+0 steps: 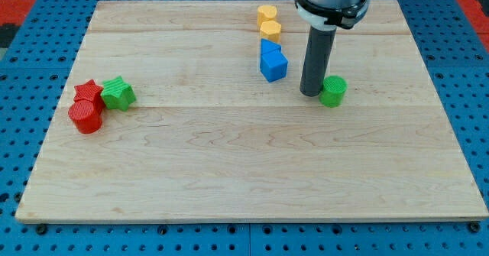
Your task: Keep blue blocks vertically above green circle
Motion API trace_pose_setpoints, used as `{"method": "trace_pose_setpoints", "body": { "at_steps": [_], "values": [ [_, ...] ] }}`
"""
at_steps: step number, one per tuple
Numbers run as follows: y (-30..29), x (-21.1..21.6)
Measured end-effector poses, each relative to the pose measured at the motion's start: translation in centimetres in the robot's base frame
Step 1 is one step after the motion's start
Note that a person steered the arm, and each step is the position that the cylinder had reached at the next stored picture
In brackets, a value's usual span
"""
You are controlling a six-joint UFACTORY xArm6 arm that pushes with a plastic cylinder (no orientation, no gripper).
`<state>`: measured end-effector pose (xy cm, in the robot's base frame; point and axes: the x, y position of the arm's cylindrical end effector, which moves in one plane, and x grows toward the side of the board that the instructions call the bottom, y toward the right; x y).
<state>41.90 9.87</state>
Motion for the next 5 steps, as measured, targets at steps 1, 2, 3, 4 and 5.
{"method": "trace_pose_setpoints", "body": {
  "at_steps": [1, 2, 3, 4, 5],
  "values": [
    [1.3, 0.2],
    [1.0, 0.2],
    [1.3, 0.2],
    [-6.6, 0.1],
    [-12.8, -4.1]
  ]
}}
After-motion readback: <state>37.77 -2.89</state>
